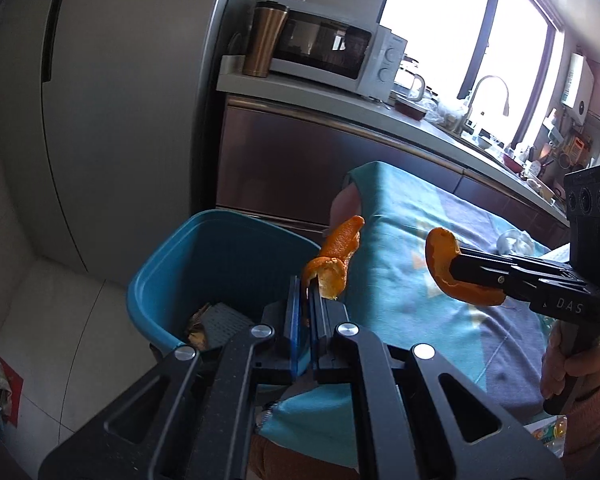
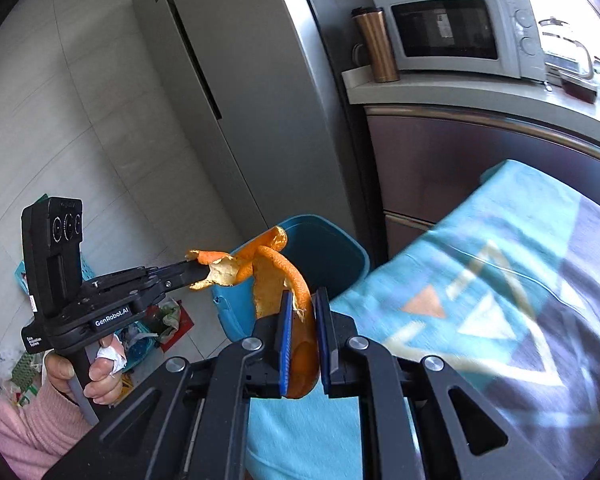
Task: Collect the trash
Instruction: 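Carry both orange peels over the teal bin and open both tools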
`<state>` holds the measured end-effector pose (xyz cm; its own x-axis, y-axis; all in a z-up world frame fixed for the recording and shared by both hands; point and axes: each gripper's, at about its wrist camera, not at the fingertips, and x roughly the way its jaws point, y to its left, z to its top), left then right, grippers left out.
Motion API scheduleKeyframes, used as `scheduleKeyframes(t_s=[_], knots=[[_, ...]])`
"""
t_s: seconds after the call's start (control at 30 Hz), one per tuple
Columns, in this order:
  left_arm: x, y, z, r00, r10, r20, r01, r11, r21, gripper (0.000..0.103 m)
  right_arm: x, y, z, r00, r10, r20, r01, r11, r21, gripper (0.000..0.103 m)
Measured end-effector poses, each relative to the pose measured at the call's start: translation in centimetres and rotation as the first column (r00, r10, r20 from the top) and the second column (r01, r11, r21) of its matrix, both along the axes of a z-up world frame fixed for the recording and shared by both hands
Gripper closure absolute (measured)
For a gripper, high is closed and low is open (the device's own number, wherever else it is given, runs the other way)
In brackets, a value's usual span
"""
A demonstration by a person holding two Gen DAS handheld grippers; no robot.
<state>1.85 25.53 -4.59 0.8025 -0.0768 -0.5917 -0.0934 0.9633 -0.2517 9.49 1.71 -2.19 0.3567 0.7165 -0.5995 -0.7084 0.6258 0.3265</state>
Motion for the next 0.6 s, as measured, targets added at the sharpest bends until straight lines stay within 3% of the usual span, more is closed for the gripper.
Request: scheduleKeyframes(t_s=[0.3,0.6], knots=[[1.6,3.5,-3.0,0.993,0.087,-0.079,-0.087,0.996,0.001,0.099,2.6,5.8,-2.0,0.998,0.031,-0.061,-0.035,0.997,-0.067,0.093],[3.2,4.4,-5.5,0.981,0.130,-0.145,-0.130,0.991,0.013,0.099,4.9,10.1,-4.1,0.993,0.022,-0.116,-0.039,0.989,-0.144,0.092]])
